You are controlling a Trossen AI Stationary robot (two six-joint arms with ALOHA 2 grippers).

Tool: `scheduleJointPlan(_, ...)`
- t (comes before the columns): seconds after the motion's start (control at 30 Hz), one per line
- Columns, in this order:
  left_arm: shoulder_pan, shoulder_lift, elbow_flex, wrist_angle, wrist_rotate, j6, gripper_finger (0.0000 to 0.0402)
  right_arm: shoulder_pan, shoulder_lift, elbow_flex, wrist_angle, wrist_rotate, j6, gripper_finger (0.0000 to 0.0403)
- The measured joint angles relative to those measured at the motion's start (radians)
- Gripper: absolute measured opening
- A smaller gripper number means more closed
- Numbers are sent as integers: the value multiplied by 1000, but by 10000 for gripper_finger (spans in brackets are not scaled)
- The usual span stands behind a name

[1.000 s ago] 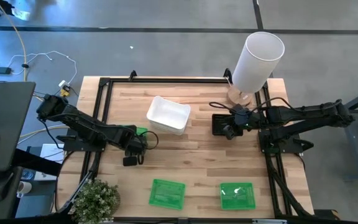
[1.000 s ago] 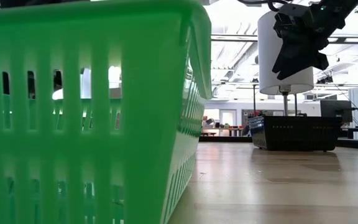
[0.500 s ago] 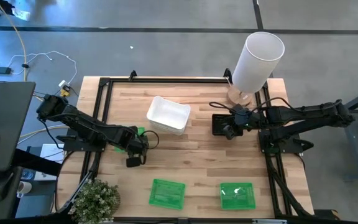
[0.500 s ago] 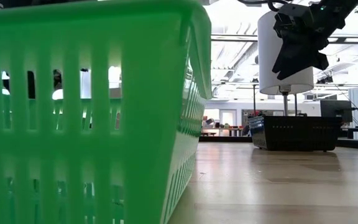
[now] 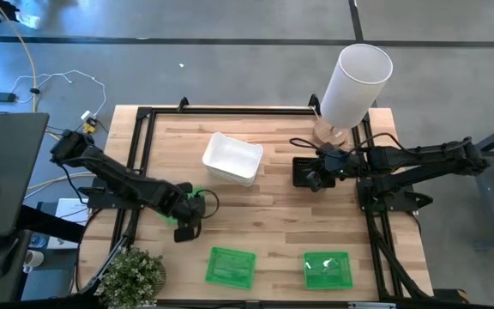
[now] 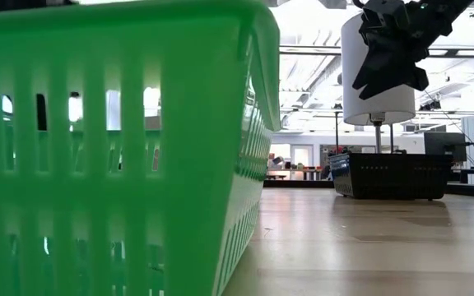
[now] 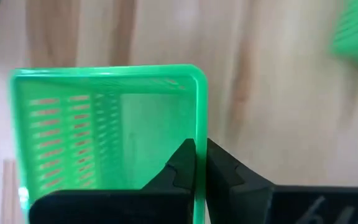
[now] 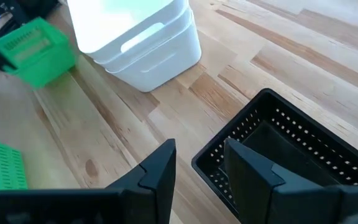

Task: Stack baskets by color
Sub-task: Stack the top green bin on top of the other bottom left green bin

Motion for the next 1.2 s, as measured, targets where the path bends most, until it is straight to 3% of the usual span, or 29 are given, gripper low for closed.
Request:
scheduleJointPlan(0.3, -85, 0, 175, -13, -38, 11, 0, 0, 0, 0, 0, 29, 0, 124)
scheduleJointPlan(0.63, -184, 0, 343, 51, -235, 20, 0, 0, 0, 0, -2, 45, -1, 124)
scheduleJointPlan(0.8, -233, 0, 398, 115, -272, 39, 0, 0, 0, 0, -3, 45, -1, 124)
scheduleJointPlan(1.2, -297, 84, 620, 58, -398, 127, 0, 0, 0, 0, -8, 39, -1, 124)
